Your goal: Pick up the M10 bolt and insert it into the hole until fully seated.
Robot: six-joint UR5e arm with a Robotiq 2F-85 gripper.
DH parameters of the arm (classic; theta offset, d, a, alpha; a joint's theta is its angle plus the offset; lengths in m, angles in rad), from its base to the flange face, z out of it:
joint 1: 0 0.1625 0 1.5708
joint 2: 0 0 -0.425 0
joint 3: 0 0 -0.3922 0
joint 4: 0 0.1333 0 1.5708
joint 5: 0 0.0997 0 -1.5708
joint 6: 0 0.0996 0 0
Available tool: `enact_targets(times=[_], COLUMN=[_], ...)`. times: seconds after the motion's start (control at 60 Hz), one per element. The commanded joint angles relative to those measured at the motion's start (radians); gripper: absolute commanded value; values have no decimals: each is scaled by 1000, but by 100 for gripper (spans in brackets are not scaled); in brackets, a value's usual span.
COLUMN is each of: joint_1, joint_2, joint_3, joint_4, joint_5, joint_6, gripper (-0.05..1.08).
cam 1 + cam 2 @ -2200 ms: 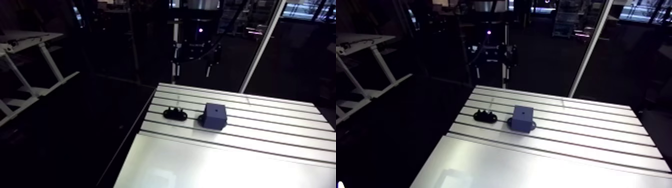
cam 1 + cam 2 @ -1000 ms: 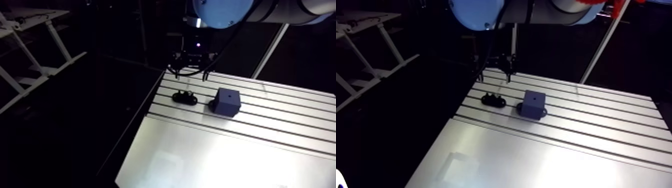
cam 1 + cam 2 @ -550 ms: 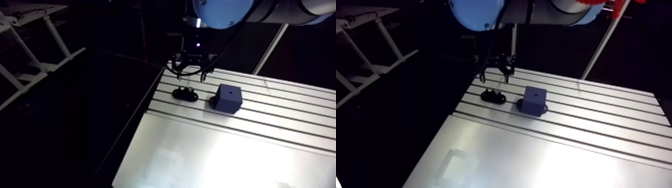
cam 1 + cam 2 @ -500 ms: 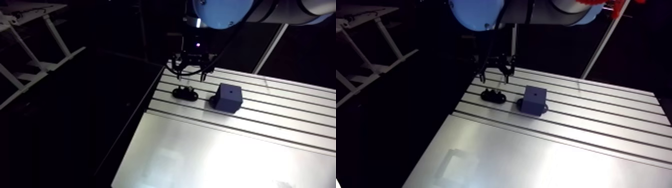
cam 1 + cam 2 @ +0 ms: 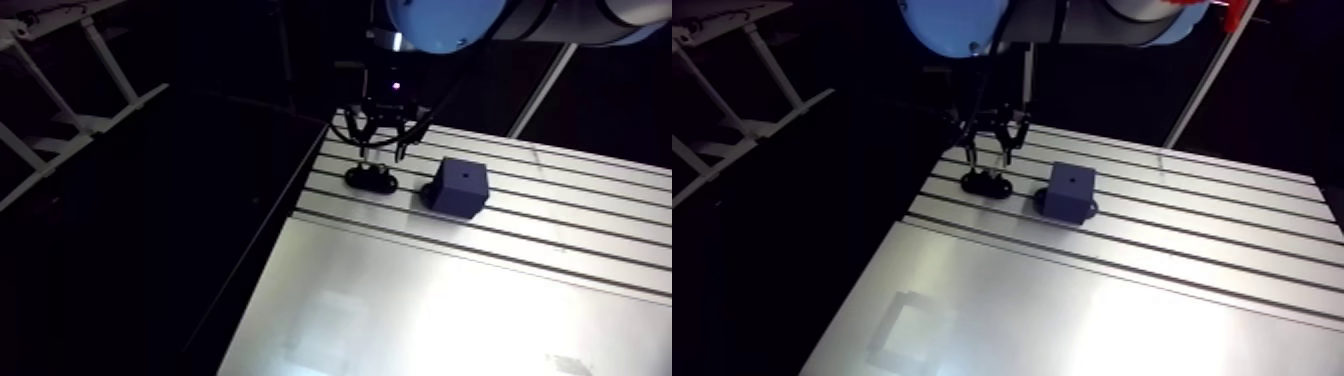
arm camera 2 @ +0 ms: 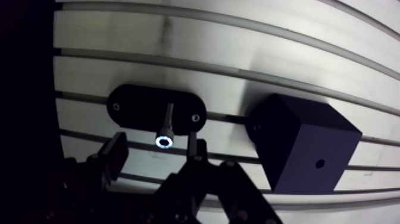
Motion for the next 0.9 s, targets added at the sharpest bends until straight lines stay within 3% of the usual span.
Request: enact_targets(times=[0.017, 0.617, 0.717, 0.783, 0.9], joint_1=[-1, -1, -1, -1, -1], joint_2=[3, 20, 21, 23, 24], joint_3=[0, 0, 0, 0, 1], joint_4=[1, 1, 2, 1, 1], joint_5=[0, 1, -3, -15, -15], joint_6=[1, 1, 7, 10, 10], gripper=[42, 47, 49, 49, 49])
